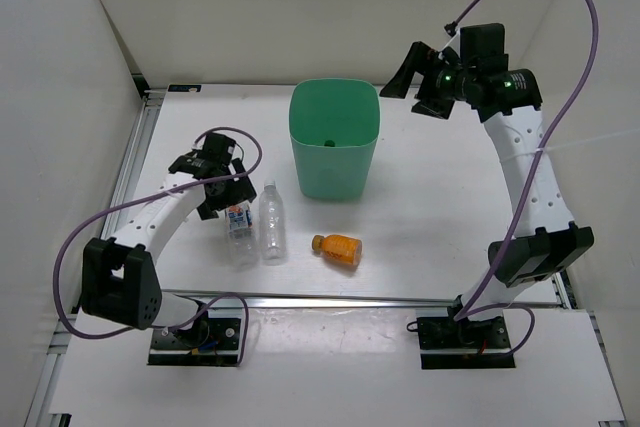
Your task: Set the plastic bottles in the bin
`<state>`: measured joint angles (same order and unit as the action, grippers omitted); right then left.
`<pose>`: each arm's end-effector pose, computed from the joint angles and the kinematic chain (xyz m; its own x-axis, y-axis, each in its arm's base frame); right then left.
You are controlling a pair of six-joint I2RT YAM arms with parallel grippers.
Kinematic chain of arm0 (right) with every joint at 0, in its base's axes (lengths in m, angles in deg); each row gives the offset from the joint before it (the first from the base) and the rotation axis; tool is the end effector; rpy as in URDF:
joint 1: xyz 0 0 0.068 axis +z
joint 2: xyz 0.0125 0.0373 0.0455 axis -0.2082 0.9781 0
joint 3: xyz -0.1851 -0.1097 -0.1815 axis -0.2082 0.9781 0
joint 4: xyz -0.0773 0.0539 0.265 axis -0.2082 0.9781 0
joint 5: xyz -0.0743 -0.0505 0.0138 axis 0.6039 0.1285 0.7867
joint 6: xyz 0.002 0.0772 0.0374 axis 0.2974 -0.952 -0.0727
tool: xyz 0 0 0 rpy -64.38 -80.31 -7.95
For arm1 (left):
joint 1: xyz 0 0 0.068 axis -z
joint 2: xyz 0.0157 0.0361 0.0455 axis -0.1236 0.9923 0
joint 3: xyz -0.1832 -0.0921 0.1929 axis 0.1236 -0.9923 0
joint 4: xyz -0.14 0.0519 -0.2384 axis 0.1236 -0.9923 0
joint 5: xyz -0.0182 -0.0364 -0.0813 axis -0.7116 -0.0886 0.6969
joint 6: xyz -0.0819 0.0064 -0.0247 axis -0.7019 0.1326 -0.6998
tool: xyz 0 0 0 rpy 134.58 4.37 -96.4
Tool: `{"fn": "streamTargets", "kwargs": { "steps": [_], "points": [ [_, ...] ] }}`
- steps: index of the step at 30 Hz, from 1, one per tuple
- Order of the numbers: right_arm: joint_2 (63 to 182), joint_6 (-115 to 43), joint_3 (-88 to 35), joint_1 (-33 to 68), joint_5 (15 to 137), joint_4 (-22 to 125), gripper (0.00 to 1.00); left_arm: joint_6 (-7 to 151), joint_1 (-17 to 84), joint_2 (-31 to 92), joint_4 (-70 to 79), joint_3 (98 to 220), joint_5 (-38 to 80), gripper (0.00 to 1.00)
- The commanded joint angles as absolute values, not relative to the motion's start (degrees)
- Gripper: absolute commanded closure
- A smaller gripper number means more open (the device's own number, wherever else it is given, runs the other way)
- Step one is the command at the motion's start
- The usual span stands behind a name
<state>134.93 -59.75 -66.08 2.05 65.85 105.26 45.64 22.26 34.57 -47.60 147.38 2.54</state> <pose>0.3660 0.1150 0.4637 -0.6882 0.3279 -0.6472 -0.1476 0.8101 0.5674 0.2880 -0.0643 0.2136 -0.8324 -0.4000 -0.3835 -0.3969 0.9133 -0.0912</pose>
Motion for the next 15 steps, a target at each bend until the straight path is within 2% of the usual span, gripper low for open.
{"fn": "streamTargets", "kwargs": {
  "steps": [1, 9, 11, 12, 14, 15],
  "points": [
    [133.9, -58.0, -66.2, 1.1, 63.9, 105.3, 0.0, 47.0, 22.2, 35.5, -44.6, 145.4, 5.8, 0.0],
    [133.3, -57.5, -65.2, -0.7, 62.2, 105.9, 0.0, 48.7, 22.2, 41.0, -42.0, 141.3, 7.9, 0.0],
    [133.3, -57.5, -64.6, -1.3, 62.2, 105.9, 0.0, 48.7, 22.2, 41.8, -41.4, 141.3, 7.9, 0.04],
    [132.8, -58.0, -64.6, -1.3, 61.6, 105.9, 0.0, 49.3, 22.2, 42.3, -41.4, 142.0, 7.9, 0.2],
    [132.8, -58.0, -63.9, -1.8, 61.6, 105.9, 0.0, 49.3, 22.2, 42.3, -42.4, 144.8, 6.5, 0.4],
    [132.8, -58.0, -63.9, -2.3, 61.1, 105.9, 0.0, 48.6, 22.2, 42.3, -43.0, 146.3, 5.0, 0.54]
  ]
}}
